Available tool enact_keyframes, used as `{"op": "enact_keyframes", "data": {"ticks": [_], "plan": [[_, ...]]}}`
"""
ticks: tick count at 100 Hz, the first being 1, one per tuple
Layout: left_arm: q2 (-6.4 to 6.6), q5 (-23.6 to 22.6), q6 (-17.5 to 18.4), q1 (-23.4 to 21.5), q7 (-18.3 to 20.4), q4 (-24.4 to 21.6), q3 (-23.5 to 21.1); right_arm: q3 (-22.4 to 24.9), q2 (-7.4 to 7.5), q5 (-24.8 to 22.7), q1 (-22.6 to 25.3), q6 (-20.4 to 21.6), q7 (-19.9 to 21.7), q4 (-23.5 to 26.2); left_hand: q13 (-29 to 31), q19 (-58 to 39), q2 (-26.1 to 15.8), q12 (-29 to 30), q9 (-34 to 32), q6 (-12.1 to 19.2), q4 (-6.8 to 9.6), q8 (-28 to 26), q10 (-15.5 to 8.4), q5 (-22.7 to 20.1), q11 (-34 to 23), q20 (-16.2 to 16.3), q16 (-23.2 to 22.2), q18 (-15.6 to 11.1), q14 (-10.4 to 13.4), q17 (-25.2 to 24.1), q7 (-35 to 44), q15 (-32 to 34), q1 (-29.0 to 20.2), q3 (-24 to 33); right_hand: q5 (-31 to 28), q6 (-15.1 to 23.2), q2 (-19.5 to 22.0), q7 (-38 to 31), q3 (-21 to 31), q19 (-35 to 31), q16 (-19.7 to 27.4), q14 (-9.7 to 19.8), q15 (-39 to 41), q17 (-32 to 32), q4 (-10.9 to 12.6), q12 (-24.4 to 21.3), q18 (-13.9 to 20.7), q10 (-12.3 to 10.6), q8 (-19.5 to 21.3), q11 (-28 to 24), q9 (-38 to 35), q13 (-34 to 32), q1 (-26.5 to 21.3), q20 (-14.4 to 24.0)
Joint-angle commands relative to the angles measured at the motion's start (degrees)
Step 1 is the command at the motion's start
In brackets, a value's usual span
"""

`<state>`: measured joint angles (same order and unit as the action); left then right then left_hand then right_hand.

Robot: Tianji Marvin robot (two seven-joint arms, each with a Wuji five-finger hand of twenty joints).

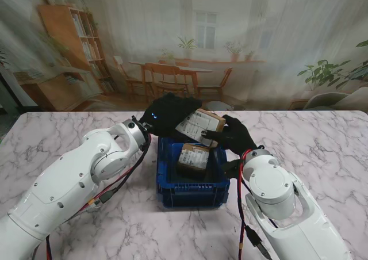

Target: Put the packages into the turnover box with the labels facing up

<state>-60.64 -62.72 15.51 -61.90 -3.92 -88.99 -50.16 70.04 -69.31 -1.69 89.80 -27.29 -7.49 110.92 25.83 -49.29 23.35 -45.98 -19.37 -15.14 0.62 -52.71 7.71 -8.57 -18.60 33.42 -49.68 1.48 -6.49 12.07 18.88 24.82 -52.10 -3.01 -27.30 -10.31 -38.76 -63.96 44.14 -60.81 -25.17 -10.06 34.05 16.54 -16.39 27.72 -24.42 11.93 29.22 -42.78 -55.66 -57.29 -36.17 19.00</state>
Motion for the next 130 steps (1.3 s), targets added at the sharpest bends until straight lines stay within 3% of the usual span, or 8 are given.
{"op": "enact_keyframes", "data": {"ticks": [1,17,39,47,65,81,129,130], "plan": [[-0.45,0.24,0.20,-0.18,1.60,-0.13,0.25,-0.38,-0.31,0.32,0.17,-0.31,0.60,0.77,3.34,-2.30,-6.66,-12.12,-10.82,9.12,5.17,-1.54,-7.11,-3.70,-7.51,1.84,-2.29,-2.01,1.86,1.22,7.67,2.76,-13.08,13.50,-2.63,11.41,7.60,-6.71,13.53,-1.38,-0.54,0.74,2.26,0.19,2.97,2.13,0.07,-7.11,-0.28,-10.01,-5.29,-1.29,-11.10,-0.27],[-0.49,0.58,-0.21,-0.65,1.88,-0.54,0.00,-0.30,-0.42,0.75,0.20,-1.14,0.50,1.05,5.44,-3.96,-4.92,-19.06,-16.84,9.24,4.25,-0.58,-6.38,-5.27,-1.82,2.45,-4.49,-0.97,1.33,2.77,11.70,4.33,-16.00,15.95,-1.57,9.81,7.86,-5.40,12.69,-1.52,-0.42,0.41,2.11,0.28,3.14,1.73,-0.60,-6.66,-1.27,-9.65,-4.45,-0.55,-10.67,-0.32],[-0.40,0.84,0.07,-1.87,2.70,-2.08,-1.21,0.08,-0.80,2.76,0.20,-2.10,-0.03,1.01,8.82,-5.35,-4.76,-21.05,-20.89,9.71,5.02,-2.56,-6.38,-7.47,0.20,2.14,-15.55,-0.33,0.10,4.54,14.65,2.95,-17.33,20.46,1.82,4.74,7.49,4.02,10.05,-1.08,0.23,-0.61,1.25,-0.71,7.54,0.17,-1.24,-5.04,-7.30,-8.35,0.75,4.38,-4.78,-0.57],[-0.39,1.17,0.21,-2.20,3.07,-2.45,-1.57,0.30,-0.85,3.58,0.40,-1.84,-0.07,1.03,9.35,-5.76,-4.48,-20.99,-21.40,9.78,5.39,-3.06,-6.36,-7.89,0.07,2.26,-16.19,-0.14,-0.09,4.83,15.26,3.07,-17.02,21.35,3.57,3.24,9.16,15.32,7.98,0.59,1.19,-1.36,-1.09,-2.42,11.48,-0.18,-1.62,-4.39,-0.36,-7.46,7.29,8.51,3.40,-1.11],[-0.56,3.30,-1.41,-3.05,4.75,-3.31,-2.25,0.70,-0.72,3.76,1.01,-0.65,-0.04,1.06,9.95,-6.05,-3.51,-20.57,-22.31,9.48,5.64,-2.94,-5.93,-9.00,0.16,2.33,-16.40,0.36,-0.70,5.10,15.43,2.78,-16.68,22.15,12.56,3.16,7.84,27.09,0.46,9.17,5.38,-1.67,-10.86,-8.27,9.55,-6.69,-2.64,-2.75,-6.05,3.19,21.41,17.53,14.51,-4.01],[-0.62,5.49,-3.19,-3.23,7.10,-3.56,-2.11,1.63,-0.56,4.11,2.09,0.71,0.08,1.44,11.61,-6.62,-2.23,-20.08,-24.30,9.52,5.58,-2.47,-5.77,-11.50,0.28,2.45,-16.24,0.83,-1.12,6.21,15.31,2.80,-16.70,22.59,19.90,3.46,9.82,34.13,-7.53,17.34,11.01,-1.51,-21.81,-10.93,9.04,-11.51,-3.82,-1.52,-11.15,13.50,36.33,27.32,17.38,-7.54],[-1.02,10.61,-6.76,-3.30,9.80,-3.43,-1.07,6.51,-0.53,-3.92,8.97,10.10,-5.94,1.37,12.72,-7.29,-1.90,-19.53,-25.42,9.08,5.03,-2.22,-5.07,-12.75,1.07,2.36,-16.33,1.45,-1.68,7.10,15.19,1.68,-16.01,23.42,22.39,4.65,12.58,37.84,-7.72,22.53,12.44,-0.53,-26.65,-14.72,9.51,-13.56,1.80,-2.12,-12.87,16.70,44.22,34.55,18.56,-5.75],[-1.01,10.62,-6.78,-3.27,9.87,-3.39,-1.03,6.73,-0.56,-4.05,9.27,10.47,-6.22,1.38,12.72,-7.31,-1.93,-19.52,-25.47,9.06,4.98,-2.20,-5.06,-12.79,1.07,2.36,-16.28,1.43,-1.67,7.15,15.17,1.67,-15.97,23.38,22.37,4.67,12.68,37.99,-7.97,24.73,11.88,-0.52,-27.04,-14.31,9.58,-13.70,1.90,-2.17,-12.21,16.78,44.23,34.46,18.36,-2.58]]}}
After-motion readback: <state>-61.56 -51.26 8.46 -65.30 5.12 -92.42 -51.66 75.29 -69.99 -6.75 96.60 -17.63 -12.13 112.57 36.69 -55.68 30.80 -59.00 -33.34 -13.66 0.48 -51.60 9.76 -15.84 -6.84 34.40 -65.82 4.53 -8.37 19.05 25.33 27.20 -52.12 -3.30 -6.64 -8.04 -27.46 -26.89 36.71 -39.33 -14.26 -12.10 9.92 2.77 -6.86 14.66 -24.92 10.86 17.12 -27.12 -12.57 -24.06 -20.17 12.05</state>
